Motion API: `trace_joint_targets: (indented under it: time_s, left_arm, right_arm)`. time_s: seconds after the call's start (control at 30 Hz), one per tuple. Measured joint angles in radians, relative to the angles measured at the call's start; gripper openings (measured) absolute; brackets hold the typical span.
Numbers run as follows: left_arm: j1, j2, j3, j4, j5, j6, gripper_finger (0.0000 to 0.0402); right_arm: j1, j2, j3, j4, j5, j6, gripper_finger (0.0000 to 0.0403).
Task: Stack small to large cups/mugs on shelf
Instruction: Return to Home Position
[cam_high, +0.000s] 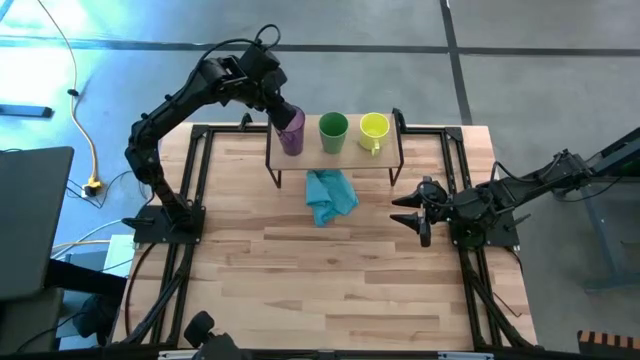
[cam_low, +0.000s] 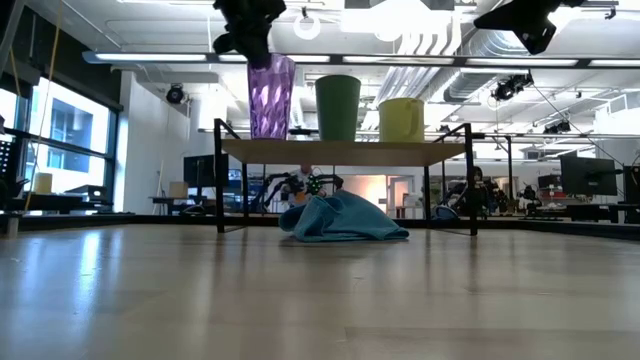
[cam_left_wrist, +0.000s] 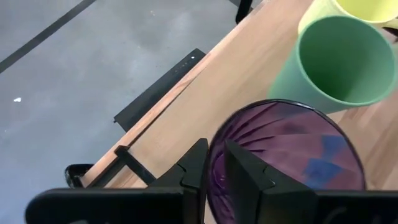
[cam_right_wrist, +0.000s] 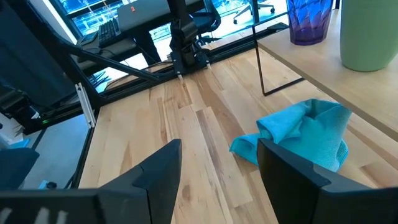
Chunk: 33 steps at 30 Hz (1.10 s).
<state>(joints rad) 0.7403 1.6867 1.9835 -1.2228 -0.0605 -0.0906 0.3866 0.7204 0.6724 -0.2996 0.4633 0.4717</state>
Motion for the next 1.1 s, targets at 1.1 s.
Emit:
trace_joint_targets:
  time_s: [1.1]
  left_arm:
    - [-0.001, -0.3, 0.277, -0.023, 0.239, 0.27, 0.0042]
  right_arm:
    - [0.0, -0.393, 0.0, 0.257, 0.351, -0.348, 0.0199]
